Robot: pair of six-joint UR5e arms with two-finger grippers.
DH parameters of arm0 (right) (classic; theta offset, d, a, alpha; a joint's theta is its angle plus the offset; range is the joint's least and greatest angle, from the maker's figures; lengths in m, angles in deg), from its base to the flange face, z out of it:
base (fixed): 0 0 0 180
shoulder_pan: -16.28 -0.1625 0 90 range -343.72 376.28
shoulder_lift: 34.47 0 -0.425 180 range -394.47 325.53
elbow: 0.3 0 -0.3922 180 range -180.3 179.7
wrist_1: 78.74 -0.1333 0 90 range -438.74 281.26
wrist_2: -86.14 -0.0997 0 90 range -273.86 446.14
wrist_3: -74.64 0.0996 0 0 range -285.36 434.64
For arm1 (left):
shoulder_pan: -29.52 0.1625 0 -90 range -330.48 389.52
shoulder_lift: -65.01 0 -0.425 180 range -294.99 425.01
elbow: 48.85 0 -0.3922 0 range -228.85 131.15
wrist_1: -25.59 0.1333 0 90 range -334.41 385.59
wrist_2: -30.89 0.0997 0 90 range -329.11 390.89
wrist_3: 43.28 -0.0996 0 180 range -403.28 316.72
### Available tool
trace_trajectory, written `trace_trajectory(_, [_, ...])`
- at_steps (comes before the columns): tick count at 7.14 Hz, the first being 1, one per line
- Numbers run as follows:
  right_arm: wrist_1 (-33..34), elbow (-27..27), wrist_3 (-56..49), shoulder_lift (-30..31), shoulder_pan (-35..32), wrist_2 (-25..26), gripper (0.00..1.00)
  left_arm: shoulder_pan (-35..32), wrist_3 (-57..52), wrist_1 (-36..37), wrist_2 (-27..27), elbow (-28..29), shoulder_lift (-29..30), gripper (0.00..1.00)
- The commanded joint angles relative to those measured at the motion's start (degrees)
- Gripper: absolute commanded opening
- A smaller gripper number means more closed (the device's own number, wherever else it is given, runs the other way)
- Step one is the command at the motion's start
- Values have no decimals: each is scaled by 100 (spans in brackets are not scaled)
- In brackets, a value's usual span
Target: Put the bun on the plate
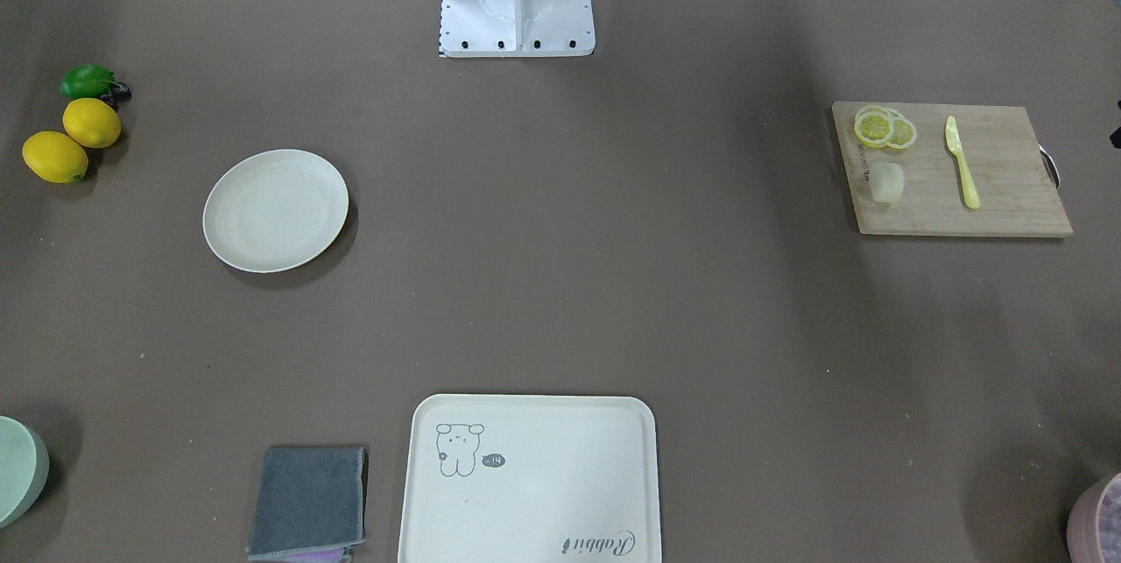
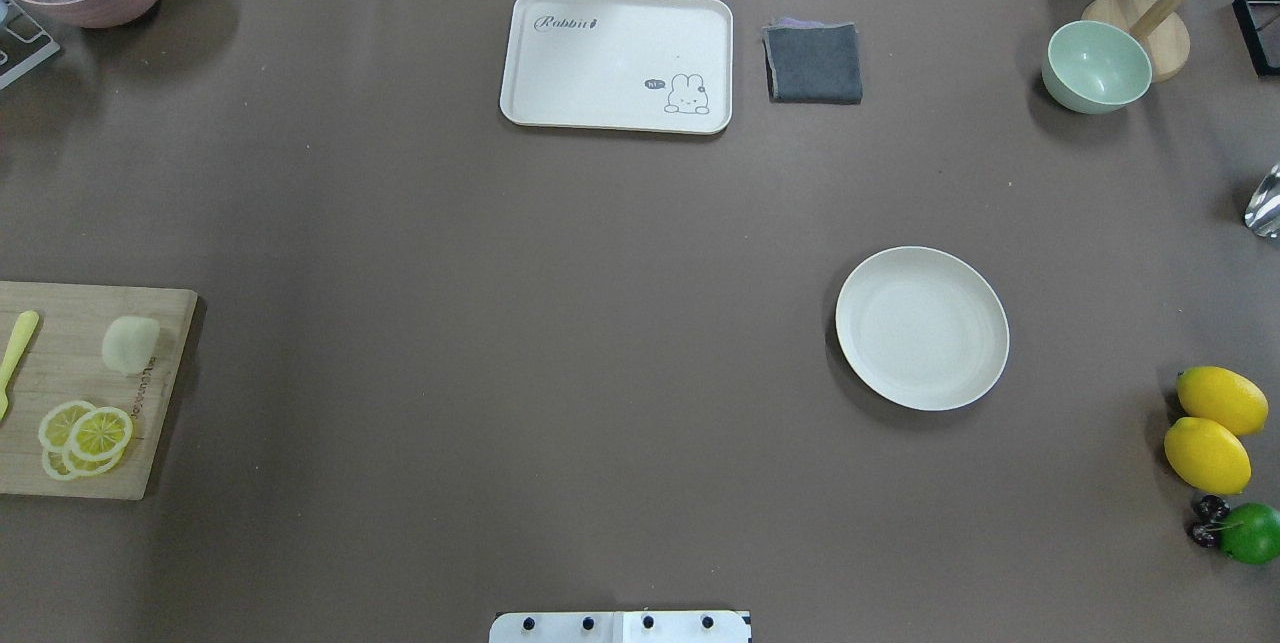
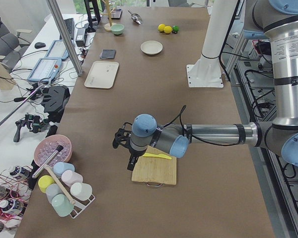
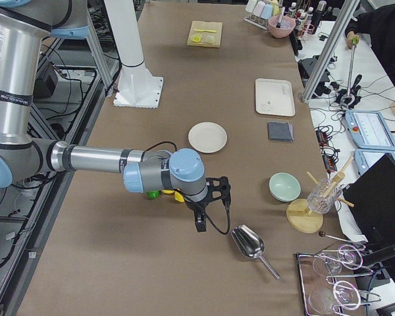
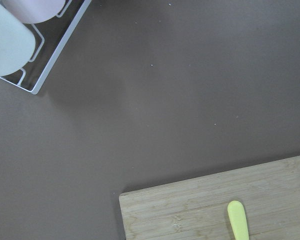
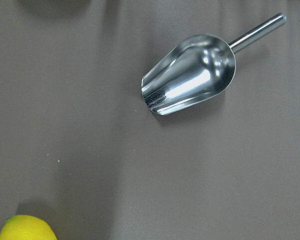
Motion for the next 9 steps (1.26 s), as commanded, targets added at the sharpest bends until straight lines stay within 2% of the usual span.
trace_trajectory(1, [-1, 46, -2, 4, 53, -20, 100, -95, -160, -3, -15, -98, -210, 98])
trace_trajectory(4, [-19, 29, -2, 12, 123, -2, 100, -86, -91, -3, -6, -231, -326, 98])
trace_trajectory(7, [-36, 46, -2, 39, 123, -37, 100, -68, 93, -39, -225, -327, -397, 98])
trace_trajectory(9, [-36, 107, -2, 48, 123, -125, 100, -24, 489, -56, -226, -318, -353, 98])
